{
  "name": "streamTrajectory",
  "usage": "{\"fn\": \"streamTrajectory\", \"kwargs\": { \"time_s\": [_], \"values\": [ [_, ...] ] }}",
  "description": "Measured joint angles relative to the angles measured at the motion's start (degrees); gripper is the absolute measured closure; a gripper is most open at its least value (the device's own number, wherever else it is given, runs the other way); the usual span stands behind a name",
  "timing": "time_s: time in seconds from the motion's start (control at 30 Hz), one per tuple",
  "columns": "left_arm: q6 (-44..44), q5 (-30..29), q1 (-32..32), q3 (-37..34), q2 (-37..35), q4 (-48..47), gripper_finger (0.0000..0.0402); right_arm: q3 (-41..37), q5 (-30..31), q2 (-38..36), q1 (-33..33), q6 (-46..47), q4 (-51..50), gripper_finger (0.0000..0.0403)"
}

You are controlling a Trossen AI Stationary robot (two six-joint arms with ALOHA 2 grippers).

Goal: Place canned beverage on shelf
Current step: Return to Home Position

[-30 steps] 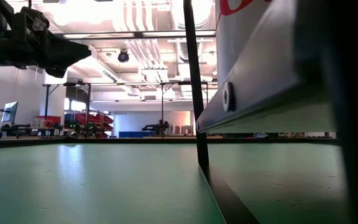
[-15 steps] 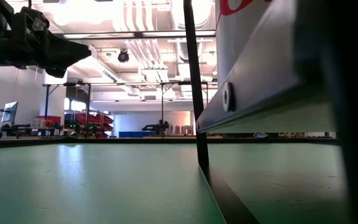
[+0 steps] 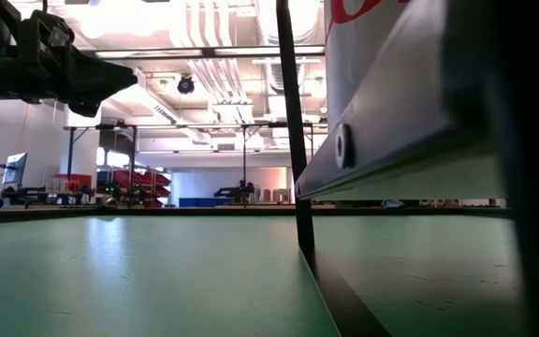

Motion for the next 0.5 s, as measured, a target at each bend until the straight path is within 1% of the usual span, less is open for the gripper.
{"fn": "streamTrajectory", "kwargs": {
  "time_s": [0.5],
  "values": [
    [0.0,0.0,0.0,0.0,0.0,0.0,0.0313,0.0,-0.1,2.0,0.0,0.1,-0.2,0.0046]
  ]
}}
